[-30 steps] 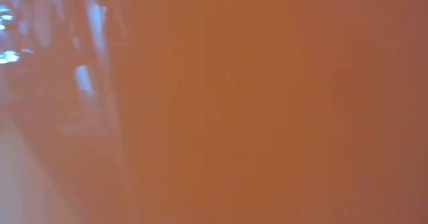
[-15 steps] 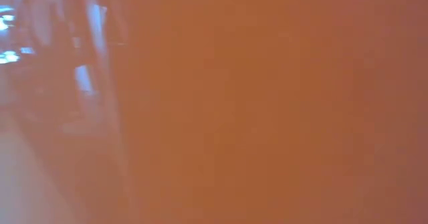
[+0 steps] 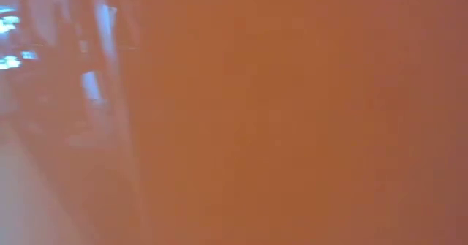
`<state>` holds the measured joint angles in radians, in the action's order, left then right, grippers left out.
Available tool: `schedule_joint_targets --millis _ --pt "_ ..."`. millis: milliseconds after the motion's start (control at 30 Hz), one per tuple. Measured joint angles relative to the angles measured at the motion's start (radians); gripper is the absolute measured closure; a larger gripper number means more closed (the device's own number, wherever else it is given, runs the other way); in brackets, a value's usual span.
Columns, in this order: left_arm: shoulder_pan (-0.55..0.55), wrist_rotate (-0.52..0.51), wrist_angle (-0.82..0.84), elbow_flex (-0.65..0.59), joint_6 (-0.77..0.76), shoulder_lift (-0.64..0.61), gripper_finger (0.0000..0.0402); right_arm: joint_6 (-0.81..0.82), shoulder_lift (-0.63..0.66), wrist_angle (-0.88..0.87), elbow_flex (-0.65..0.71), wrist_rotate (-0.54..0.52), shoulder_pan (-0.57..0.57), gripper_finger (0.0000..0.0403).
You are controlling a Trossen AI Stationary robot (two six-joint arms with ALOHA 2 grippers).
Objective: Pick & Place Mini bowls
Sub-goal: Stack the orange bowl on top of the orange bowl on the shelf
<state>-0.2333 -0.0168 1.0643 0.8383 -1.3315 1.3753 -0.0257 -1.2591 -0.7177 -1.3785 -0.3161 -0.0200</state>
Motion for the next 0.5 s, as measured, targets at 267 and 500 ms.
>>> schedule_joint_targets --millis 267,500 --pt "0.000 -0.002 0.068 0.194 0.207 -0.080 0.0400 0.000 0.000 0.000 0.000 0.000 0.000 0.0277" --pt "0.000 -0.012 0.131 0.445 0.542 -0.102 0.0401 -0.004 0.000 -0.002 0.000 0.000 0.000 0.0285"
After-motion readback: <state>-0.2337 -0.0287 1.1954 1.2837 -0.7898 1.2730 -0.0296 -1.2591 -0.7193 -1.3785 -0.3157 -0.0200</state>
